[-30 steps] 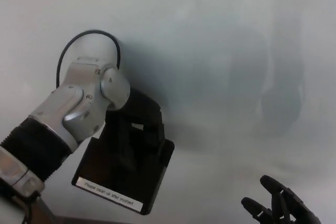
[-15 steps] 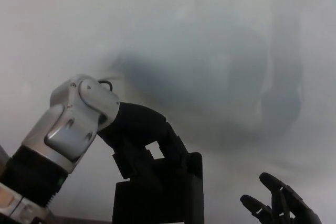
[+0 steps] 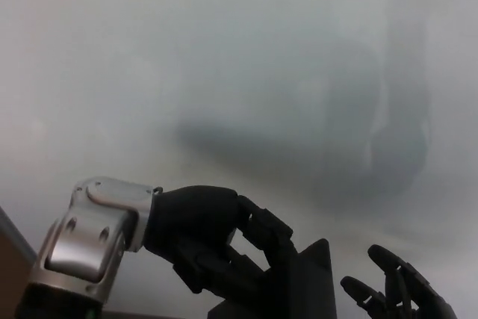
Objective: A magnetic marker holder is on the left hand side of the white board, the robot put the index and middle finger into the opening of the container and pull off the magnetic holder and hand it to a human on the left hand side.
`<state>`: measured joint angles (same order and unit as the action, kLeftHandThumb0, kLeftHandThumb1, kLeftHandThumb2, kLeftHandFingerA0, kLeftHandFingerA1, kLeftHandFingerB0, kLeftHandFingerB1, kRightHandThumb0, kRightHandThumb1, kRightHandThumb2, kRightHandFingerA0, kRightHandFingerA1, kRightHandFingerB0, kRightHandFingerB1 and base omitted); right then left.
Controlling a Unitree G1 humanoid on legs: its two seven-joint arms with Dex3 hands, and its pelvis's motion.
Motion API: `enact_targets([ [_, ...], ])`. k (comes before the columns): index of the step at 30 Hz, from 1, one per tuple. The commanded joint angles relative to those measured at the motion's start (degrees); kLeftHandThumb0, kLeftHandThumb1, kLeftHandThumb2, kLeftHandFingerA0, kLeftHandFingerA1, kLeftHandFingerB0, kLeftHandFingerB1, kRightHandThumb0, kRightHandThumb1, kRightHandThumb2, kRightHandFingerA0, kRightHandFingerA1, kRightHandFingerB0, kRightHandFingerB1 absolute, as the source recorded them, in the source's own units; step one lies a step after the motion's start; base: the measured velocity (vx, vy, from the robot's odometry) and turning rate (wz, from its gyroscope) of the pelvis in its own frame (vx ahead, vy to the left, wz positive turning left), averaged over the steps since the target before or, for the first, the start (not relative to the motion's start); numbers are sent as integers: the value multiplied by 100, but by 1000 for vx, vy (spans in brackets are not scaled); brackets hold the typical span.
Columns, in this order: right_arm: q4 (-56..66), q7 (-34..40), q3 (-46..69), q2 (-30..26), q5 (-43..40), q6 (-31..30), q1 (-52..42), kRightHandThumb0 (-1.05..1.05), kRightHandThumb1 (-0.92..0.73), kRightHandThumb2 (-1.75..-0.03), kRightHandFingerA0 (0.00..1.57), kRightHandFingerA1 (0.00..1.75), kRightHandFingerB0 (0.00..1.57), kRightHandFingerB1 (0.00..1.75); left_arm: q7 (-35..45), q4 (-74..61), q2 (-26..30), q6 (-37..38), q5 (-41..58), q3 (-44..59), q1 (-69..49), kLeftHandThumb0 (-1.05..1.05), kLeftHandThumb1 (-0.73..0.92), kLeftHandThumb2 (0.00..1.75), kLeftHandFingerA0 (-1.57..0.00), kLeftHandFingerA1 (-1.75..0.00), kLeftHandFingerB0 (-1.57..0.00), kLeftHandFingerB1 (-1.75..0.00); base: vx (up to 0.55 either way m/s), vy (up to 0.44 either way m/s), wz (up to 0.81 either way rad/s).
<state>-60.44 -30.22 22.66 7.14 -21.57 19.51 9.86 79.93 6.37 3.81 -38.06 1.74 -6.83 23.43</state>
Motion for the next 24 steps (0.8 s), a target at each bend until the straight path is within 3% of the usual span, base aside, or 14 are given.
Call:
enact_targets([
  [1,32,107,-59,-53,43,-25,-43,-60,-77,-63,58,60,57,51,-908,-1441,-1800,-1838,4339,2692,-1576,-39,69,60,-107,-114,-87,-73,0,0,0],
  [2,28,134,-69,-44,62,0,-55,-60,-77,-63,58,60,57,51,-1206,-1622,-1953,-2119,4566,2909,-1695,-39,69,60,-107,-114,-87,-73,0,0,0],
  [3,23,121,-60,-40,47,-17,-59,-60,-77,-63,58,60,59,51,-1438,-1704,-2055,-2172,4800,3059,-1810,-44,75,62,-103,-115,-79,-93,0,0,0],
  [5,15,85,-46,-43,21,-48,-80,-59,-78,-63,59,60,60,51,-1804,-1830,-2222,-2100,5177,3303,-1994,-45,79,63,-102,-116,-74,-97,0,0,0],
  [9,-3,62,-64,-56,48,-5,-116,-59,-78,-63,58,61,58,51,-2332,-1978,-2386,-1897,5627,3563,-2117,-46,81,64,-105,-115,-74,-88,0,0,0],
  [12,-25,68,-75,-39,62,24,-154,-59,-77,-63,60,61,60,52,-3667,-2414,-2671,-1834,6402,3666,-2483,-41,78,65,-100,-133,-81,-73,0,0,0],
  [19,-66,42,-90,-35,76,25,-165,-59,-77,-63,59,62,57,52,-5174,-2987,-2942,-1390,7016,3569,-2816,-38,81,64,-98,-123,-83,-82,0,0,0],
  [24,-90,24,-104,-43,109,91,-195,-59,-78,-63,60,62,61,51,-5591,-2952,-2814,-1403,7437,3457,-2958,-40,80,66,-95,-137,-72,-104,0,0,0],
])
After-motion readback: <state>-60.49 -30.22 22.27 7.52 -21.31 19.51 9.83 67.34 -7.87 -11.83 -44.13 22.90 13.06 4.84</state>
